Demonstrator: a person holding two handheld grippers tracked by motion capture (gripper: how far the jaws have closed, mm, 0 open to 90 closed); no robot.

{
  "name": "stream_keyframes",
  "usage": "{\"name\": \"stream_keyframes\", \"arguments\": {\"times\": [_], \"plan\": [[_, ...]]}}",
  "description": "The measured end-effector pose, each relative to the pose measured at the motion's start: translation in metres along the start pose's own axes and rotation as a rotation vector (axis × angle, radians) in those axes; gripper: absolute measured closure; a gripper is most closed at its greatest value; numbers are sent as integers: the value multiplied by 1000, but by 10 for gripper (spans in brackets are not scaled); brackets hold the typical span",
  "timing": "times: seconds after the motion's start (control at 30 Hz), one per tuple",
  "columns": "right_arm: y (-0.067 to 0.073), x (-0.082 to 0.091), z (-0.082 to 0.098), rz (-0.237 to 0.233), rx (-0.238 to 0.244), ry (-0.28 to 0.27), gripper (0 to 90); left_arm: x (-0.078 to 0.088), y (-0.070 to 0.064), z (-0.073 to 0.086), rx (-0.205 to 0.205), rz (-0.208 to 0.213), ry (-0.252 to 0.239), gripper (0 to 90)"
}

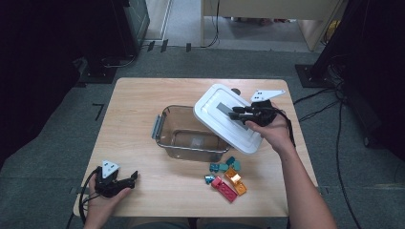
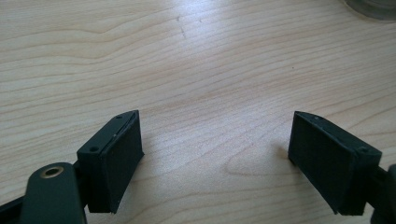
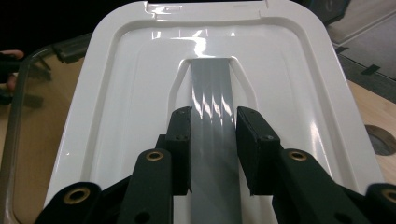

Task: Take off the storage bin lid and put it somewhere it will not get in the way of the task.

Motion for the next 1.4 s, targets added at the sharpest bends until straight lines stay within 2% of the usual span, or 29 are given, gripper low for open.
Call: {"name": "stream_keyframes", "arguments": {"times": [0.2, 0.4, 0.77, 1.07, 1.4], "plan": [[-14, 14, 8, 68, -45, -28, 686, 0, 0, 0, 0, 0, 0, 175], [-31, 26, 21, 144, -113, -34, 686, 0, 0, 0, 0, 0, 1, 176], [-58, 35, 44, 268, -218, -40, 686, 0, 0, 0, 0, 0, 0, 176], [-76, 29, 65, 350, -285, 14, 686, 0, 0, 0, 0, -1, 0, 176], [-89, 0, 103, 412, -356, 106, 686, 0, 0, 0, 0, 0, 0, 176]]}}
Point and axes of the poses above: each handheld gripper's, and its own axes: x roughly backward along the jaws, z roughly out of its underside, y roughly to its left, the point moved 4 cm from there along -x, roughly forward along the jaws, and after that the axes turned 2 degrees about -x, right-handed, at the moved point
